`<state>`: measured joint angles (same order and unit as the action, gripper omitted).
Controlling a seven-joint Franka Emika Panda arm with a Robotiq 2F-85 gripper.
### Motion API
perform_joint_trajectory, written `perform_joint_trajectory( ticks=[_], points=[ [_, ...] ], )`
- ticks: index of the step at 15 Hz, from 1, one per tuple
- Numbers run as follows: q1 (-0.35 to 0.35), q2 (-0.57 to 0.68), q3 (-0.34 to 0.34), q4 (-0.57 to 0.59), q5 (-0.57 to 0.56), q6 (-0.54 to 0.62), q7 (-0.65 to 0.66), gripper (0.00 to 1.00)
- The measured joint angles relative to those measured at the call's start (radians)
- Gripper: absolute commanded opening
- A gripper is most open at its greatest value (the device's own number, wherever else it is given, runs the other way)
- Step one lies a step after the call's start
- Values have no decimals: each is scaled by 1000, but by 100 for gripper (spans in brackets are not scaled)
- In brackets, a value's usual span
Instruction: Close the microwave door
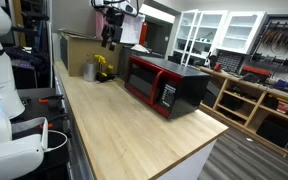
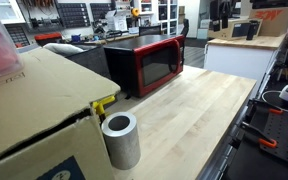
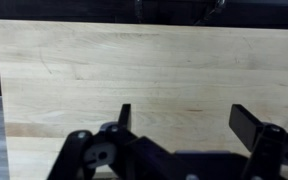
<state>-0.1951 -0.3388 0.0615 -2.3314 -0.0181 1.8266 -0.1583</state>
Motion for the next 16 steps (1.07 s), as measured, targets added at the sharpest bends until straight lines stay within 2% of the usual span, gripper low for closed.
perform_joint_trajectory(
  ticks=[3, 7, 16],
  points=[
    [40, -16, -38, 42, -20, -43, 17, 100],
    [68, -25, -58, 97, -31, -46, 30, 100],
    [75, -77, -71, 150, -36, 16, 30, 100]
  ],
)
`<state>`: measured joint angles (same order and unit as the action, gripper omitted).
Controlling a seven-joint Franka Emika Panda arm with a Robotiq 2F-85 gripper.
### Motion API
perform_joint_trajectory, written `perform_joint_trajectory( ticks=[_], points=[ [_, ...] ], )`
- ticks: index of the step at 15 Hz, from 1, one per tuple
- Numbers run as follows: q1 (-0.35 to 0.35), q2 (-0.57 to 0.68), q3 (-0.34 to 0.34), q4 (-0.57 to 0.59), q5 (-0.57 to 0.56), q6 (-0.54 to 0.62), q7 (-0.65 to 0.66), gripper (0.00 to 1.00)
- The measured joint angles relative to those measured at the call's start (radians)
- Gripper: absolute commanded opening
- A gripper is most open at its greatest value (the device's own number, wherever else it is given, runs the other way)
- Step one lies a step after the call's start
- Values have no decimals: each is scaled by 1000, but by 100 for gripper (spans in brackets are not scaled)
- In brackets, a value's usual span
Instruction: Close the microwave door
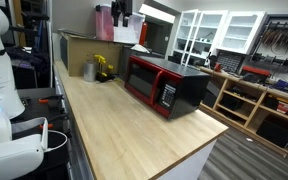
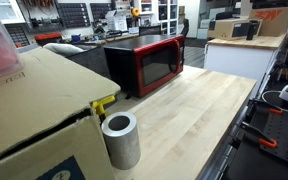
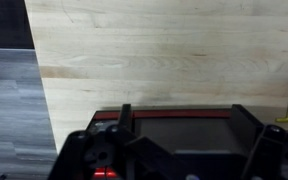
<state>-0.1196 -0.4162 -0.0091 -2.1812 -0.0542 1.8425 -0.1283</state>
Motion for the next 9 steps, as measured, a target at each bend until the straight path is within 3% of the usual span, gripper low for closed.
perform_joint_trajectory(
  ticks=[9],
  points=[
    [23, -6, -19, -1, 0, 12, -29, 100]
  ],
)
